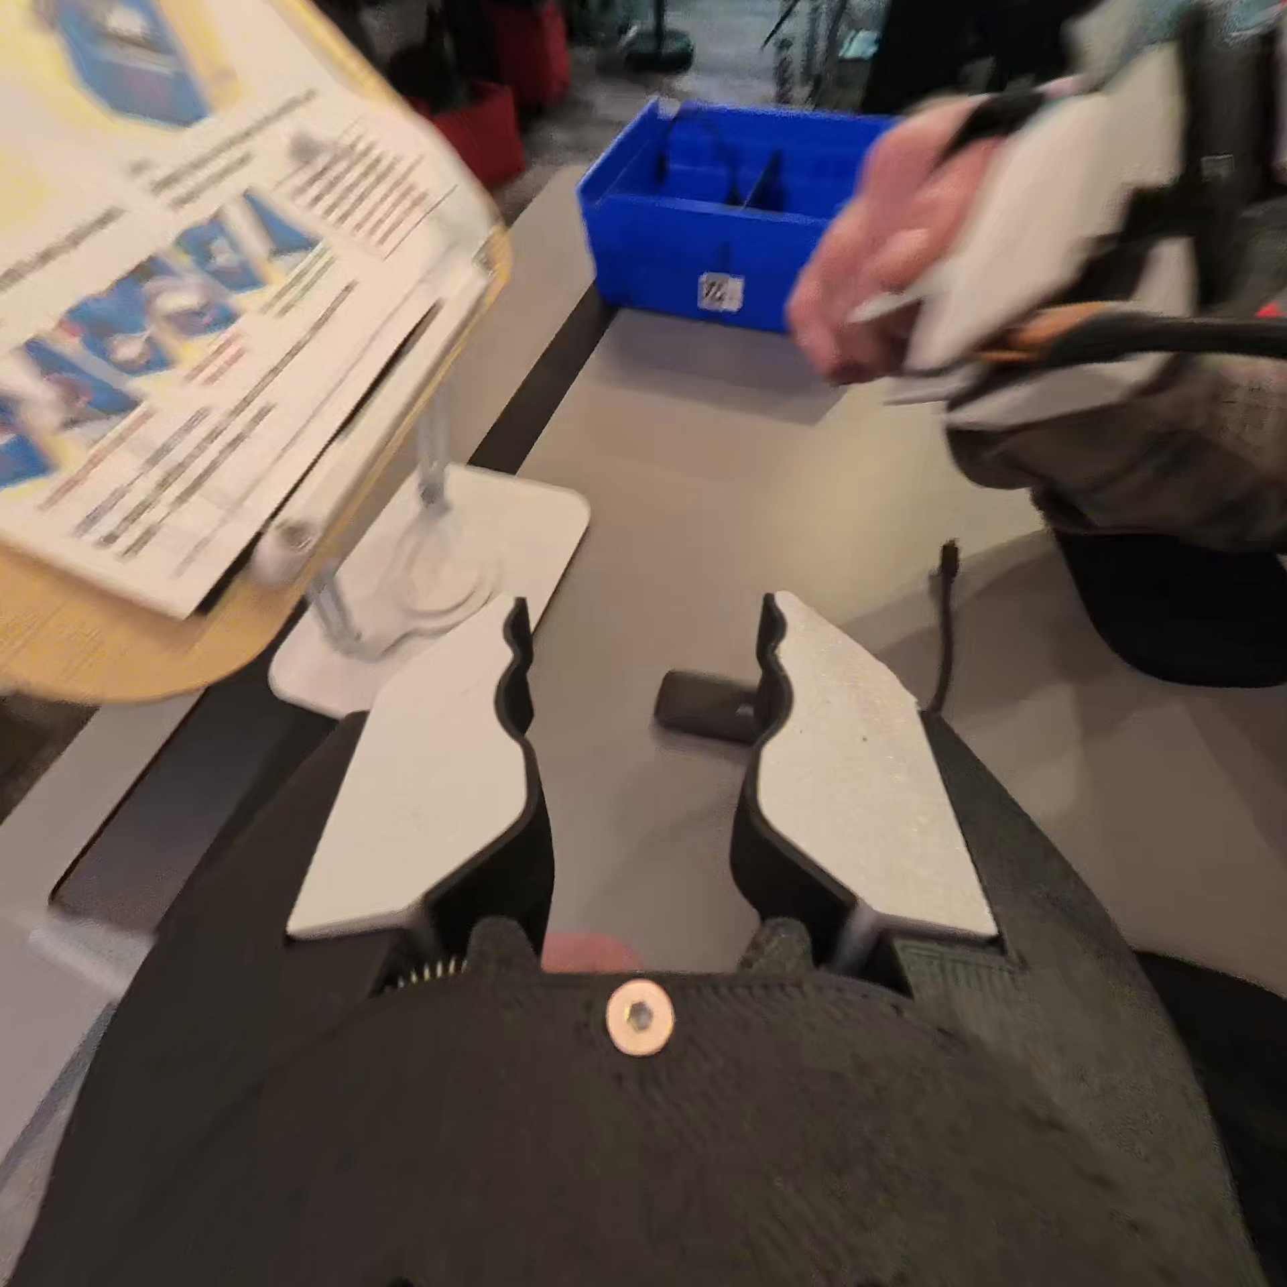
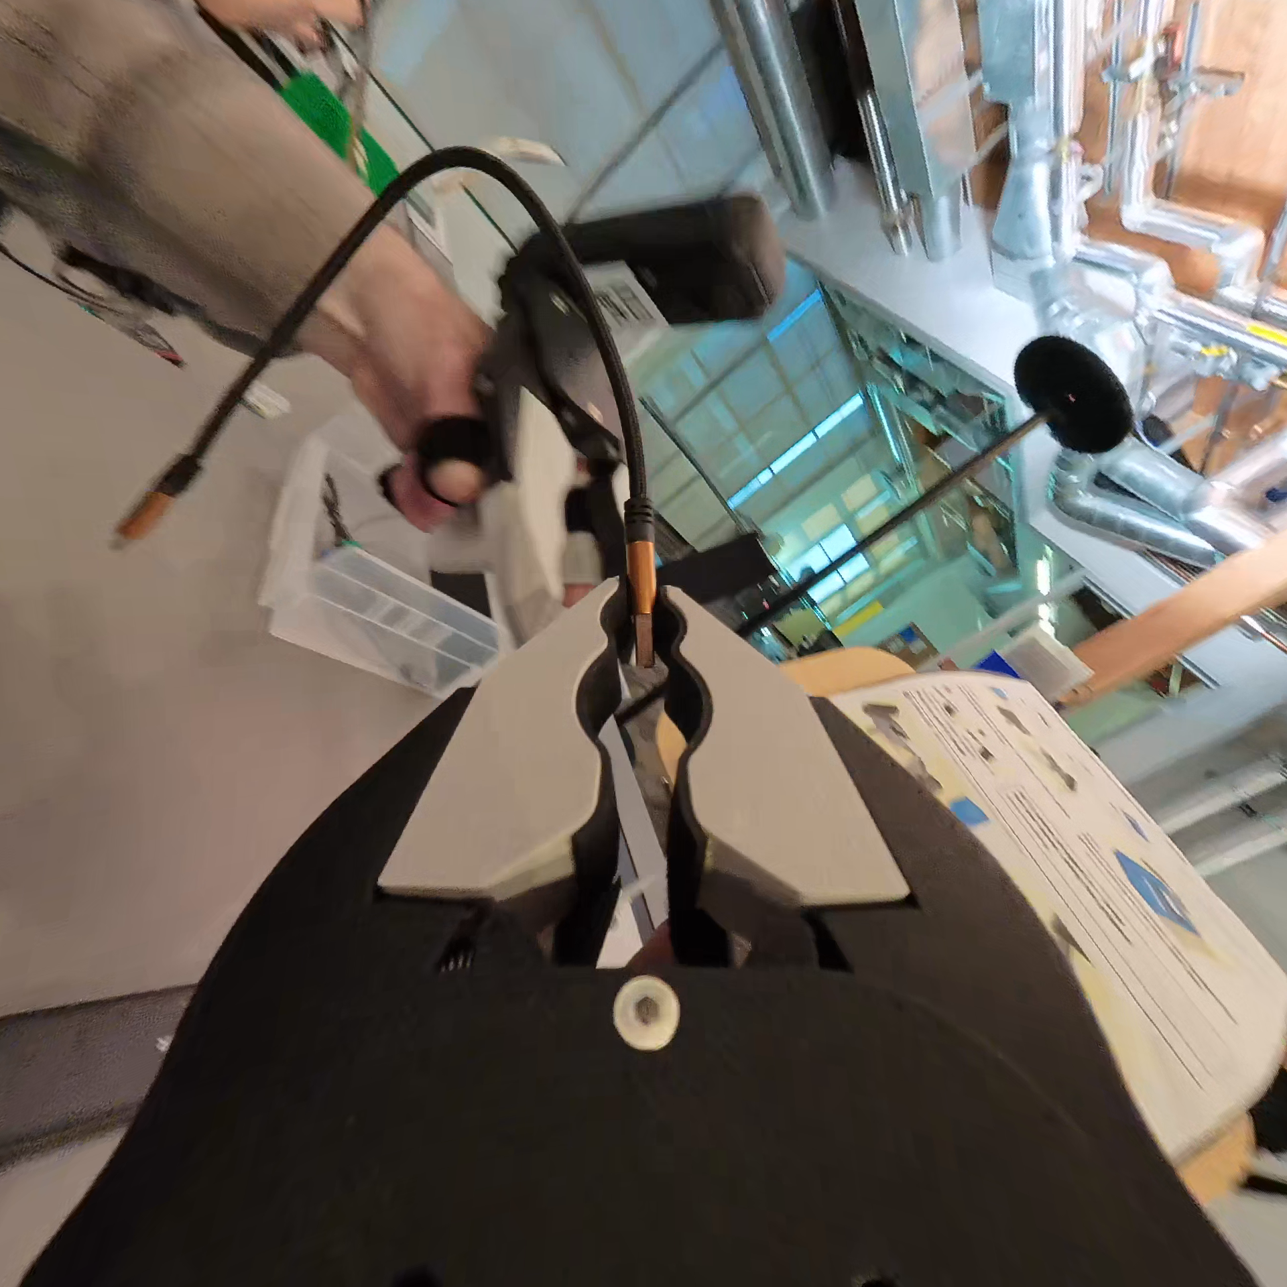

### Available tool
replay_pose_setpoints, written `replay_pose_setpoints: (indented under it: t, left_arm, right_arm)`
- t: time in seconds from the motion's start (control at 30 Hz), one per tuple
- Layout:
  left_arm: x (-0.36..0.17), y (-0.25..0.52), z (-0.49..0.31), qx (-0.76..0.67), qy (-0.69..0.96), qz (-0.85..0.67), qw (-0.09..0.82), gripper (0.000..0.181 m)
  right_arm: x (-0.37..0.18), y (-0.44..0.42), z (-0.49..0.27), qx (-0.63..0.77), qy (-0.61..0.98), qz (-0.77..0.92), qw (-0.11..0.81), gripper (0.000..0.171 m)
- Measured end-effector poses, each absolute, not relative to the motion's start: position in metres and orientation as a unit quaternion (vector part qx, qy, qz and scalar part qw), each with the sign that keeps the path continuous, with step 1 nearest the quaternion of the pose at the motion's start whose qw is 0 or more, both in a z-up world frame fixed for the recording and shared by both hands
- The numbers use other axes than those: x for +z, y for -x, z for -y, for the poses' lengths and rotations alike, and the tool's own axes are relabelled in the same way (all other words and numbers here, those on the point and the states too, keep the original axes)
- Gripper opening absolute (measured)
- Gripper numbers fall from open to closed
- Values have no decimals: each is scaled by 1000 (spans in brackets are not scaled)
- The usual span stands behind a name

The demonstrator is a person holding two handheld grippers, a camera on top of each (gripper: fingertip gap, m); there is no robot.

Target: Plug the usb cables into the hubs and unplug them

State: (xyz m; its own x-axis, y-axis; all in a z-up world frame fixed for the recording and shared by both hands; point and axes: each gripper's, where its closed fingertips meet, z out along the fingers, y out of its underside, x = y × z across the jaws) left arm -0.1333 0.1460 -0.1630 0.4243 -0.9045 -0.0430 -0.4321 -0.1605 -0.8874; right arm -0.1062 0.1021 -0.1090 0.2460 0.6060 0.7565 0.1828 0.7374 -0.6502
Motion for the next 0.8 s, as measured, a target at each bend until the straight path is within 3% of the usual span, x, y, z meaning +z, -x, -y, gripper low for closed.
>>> replay_pose_setpoints:
  t: [0.1, 0.27, 0.47, 0.8]
  left_arm:
    - [-148, 106, -125, -303, 675, -458, 493, 69]
    - [-122, 87, -111, -363, 643, -422, 526, 66]
    - [-116, 84, -113, -378, 653, -385, 532, 25]
    - [-117, 84, -116, -369, 663, -359, 543, 25]
  right_arm:
    - [-115, 101, -120, 101, 354, 600, 711, 4]
    - [-125, 102, -126, 15, 348, 626, 698, 4]
    - [-121, 96, -133, -98, 327, 634, 693, 3]
    - [-113, 97, -132, -153, 305, 622, 704, 4]
